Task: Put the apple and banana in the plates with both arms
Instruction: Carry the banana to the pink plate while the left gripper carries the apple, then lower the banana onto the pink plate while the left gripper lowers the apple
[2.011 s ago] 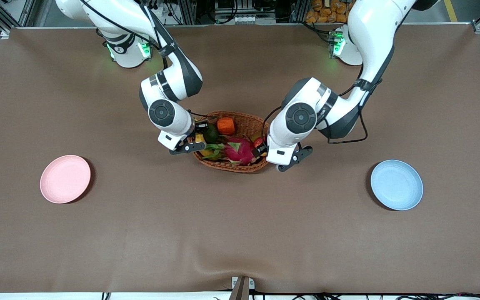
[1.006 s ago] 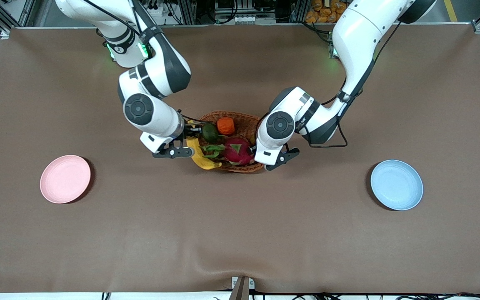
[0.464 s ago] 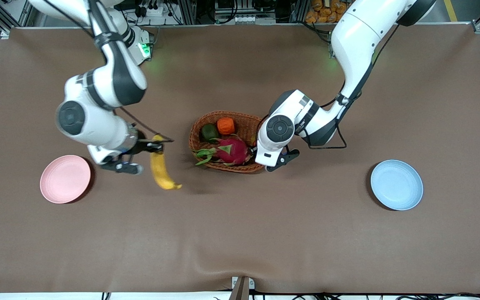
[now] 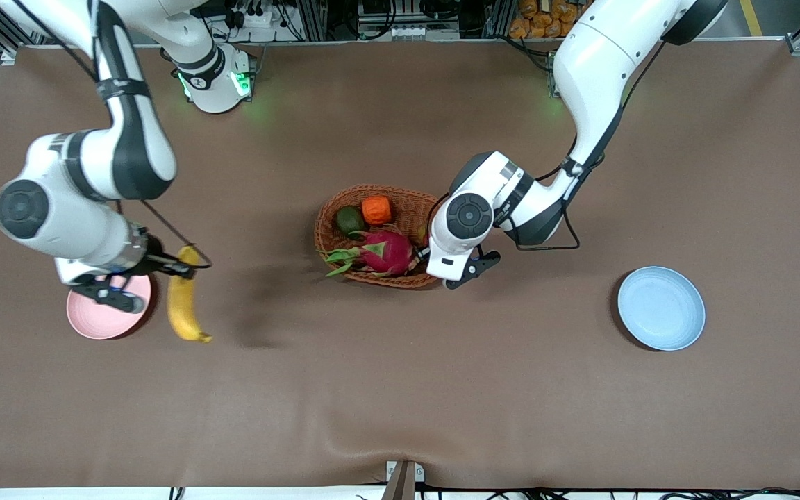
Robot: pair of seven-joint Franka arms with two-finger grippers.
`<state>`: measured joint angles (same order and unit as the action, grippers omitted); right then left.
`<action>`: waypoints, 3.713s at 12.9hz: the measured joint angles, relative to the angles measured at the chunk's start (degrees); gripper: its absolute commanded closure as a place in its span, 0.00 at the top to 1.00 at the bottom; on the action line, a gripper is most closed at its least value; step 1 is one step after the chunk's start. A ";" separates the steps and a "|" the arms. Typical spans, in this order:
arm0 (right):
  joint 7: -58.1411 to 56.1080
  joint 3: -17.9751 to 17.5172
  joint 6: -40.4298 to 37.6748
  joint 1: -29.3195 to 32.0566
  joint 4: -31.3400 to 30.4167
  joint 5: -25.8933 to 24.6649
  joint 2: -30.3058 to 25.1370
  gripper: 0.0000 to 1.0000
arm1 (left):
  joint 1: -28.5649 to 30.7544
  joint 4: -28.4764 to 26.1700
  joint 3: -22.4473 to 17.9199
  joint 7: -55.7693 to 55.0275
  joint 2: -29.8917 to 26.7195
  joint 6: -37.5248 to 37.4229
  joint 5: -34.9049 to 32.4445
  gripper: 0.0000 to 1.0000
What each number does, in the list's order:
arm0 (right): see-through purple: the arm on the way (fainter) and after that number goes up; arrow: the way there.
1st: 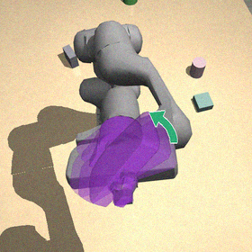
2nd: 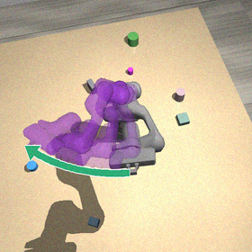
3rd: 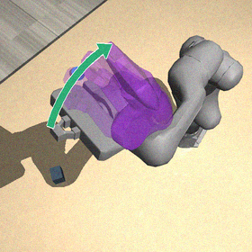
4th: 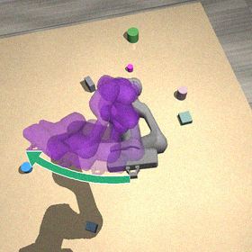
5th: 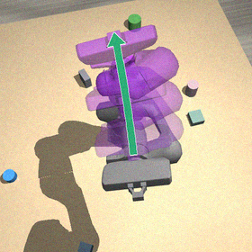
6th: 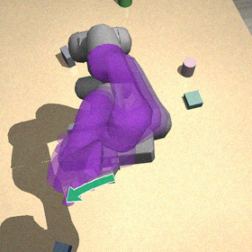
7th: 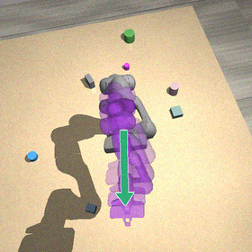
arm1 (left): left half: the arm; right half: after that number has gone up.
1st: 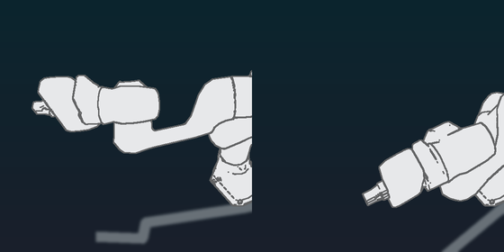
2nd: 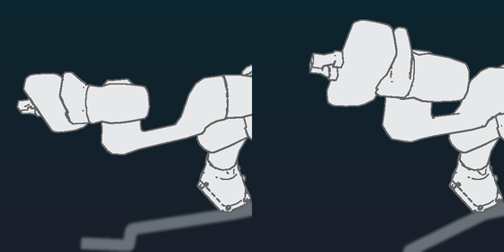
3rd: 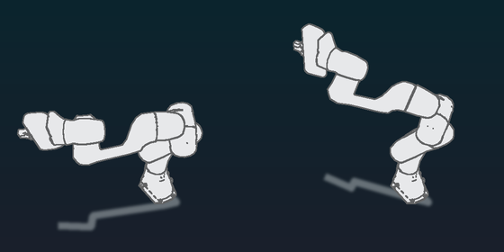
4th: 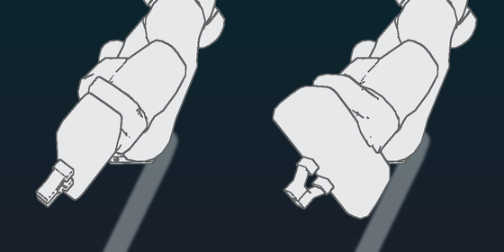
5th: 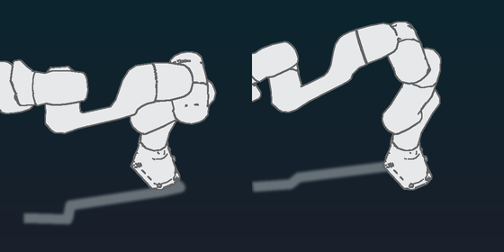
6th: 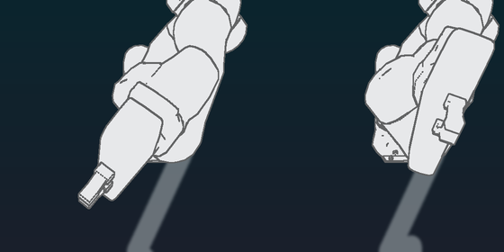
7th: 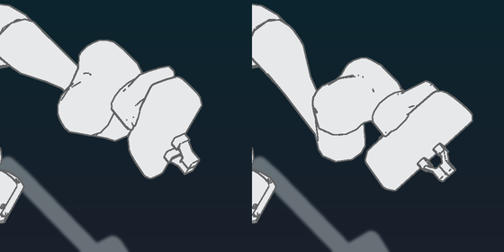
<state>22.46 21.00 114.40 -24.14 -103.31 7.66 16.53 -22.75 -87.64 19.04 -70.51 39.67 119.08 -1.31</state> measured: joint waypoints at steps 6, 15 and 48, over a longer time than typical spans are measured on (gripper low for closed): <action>-7.53 5.29 -0.17 7.21 -0.54 -2.09 0.67 0.17 | 8.51 7.99 0.58 1.11 -4.66 -3.19 3.23 0.00; -11.31 5.34 -2.18 15.01 -1.45 -2.09 5.61 0.18 | 17.18 8.25 1.78 23.74 -11.59 -16.63 7.88 0.00; -15.45 4.32 5.07 15.06 0.45 -1.82 10.35 1.00 | 48.79 -2.61 1.07 93.66 0.26 -2.21 5.51 0.00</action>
<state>7.01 25.31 119.47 -9.08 -102.86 5.83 26.88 26.04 -90.25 20.11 23.15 39.93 116.87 4.20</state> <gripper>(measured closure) 0.000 0.317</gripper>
